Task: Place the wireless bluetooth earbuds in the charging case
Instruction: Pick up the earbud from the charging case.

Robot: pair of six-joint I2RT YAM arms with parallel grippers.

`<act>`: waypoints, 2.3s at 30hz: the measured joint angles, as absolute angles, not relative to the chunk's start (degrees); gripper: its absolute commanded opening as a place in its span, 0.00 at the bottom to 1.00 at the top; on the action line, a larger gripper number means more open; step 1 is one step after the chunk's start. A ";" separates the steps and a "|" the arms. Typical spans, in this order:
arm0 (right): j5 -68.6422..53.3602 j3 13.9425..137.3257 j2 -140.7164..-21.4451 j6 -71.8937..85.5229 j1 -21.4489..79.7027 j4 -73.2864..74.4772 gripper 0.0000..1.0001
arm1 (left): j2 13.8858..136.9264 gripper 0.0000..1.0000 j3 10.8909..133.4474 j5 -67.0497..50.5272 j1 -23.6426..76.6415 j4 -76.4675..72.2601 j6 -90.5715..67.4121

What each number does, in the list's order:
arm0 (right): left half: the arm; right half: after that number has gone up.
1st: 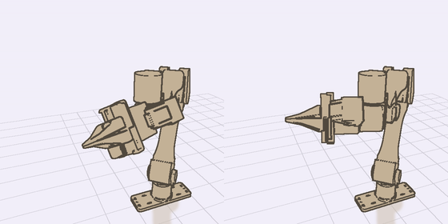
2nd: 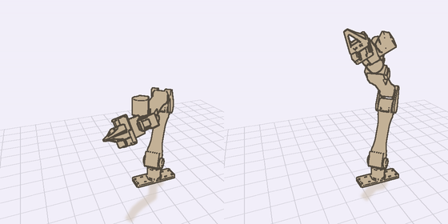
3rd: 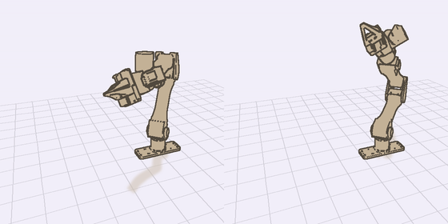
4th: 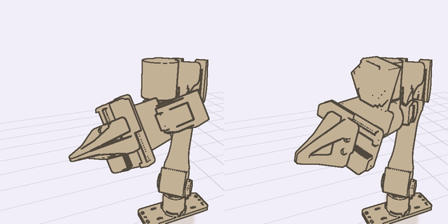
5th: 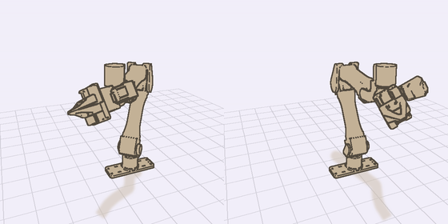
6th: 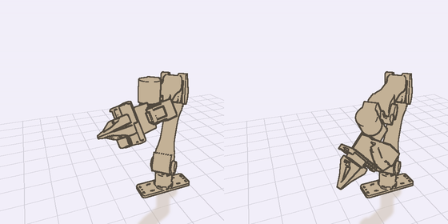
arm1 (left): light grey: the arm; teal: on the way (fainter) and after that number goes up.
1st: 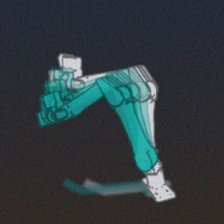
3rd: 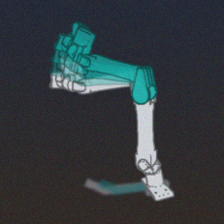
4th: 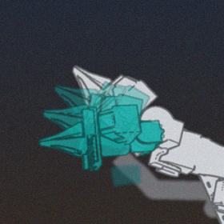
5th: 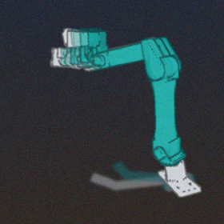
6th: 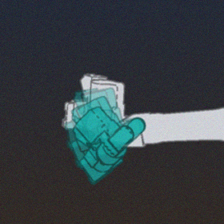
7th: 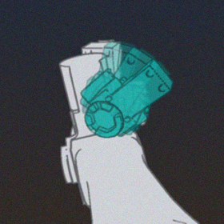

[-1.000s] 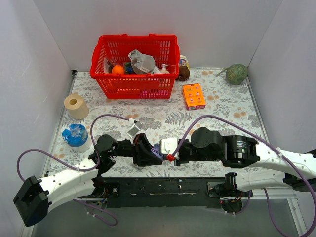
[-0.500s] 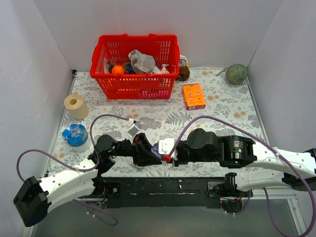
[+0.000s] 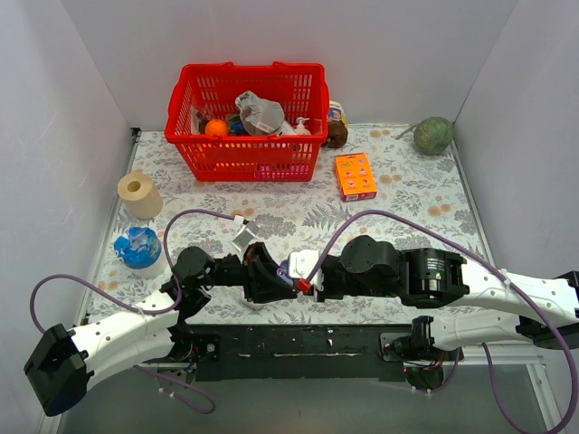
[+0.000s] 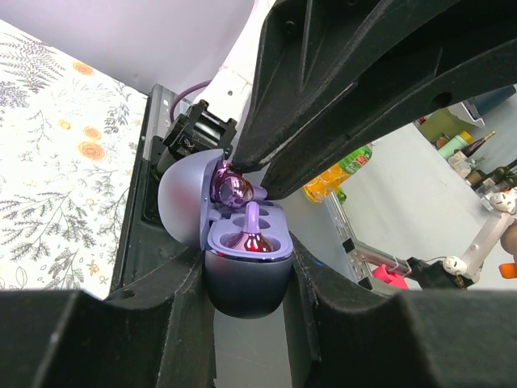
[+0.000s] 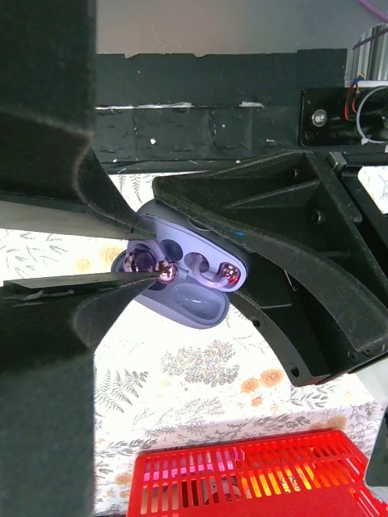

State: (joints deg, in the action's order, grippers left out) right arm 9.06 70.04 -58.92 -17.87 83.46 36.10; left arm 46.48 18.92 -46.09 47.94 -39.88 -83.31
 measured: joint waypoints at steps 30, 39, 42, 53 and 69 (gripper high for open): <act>15.94 71.59 -59.07 -16.58 83.64 35.88 0.32 | 45.93 0.00 18.87 -45.91 47.83 -39.90 -83.37; 13.89 72.79 -58.96 -13.89 83.59 35.90 0.34 | 45.17 0.00 18.85 -45.89 47.83 -40.27 -83.35; 13.32 72.79 -58.98 -13.23 83.59 35.94 0.34 | 45.17 0.00 18.85 -45.89 47.83 -40.51 -83.35; 12.91 72.79 -59.18 -11.86 83.59 36.16 0.33 | 44.69 0.00 18.74 -45.63 47.83 -40.71 -83.31; 12.95 73.78 -60.47 -10.72 83.59 36.69 0.22 | 42.78 0.00 18.46 -44.12 47.83 -39.81 -82.17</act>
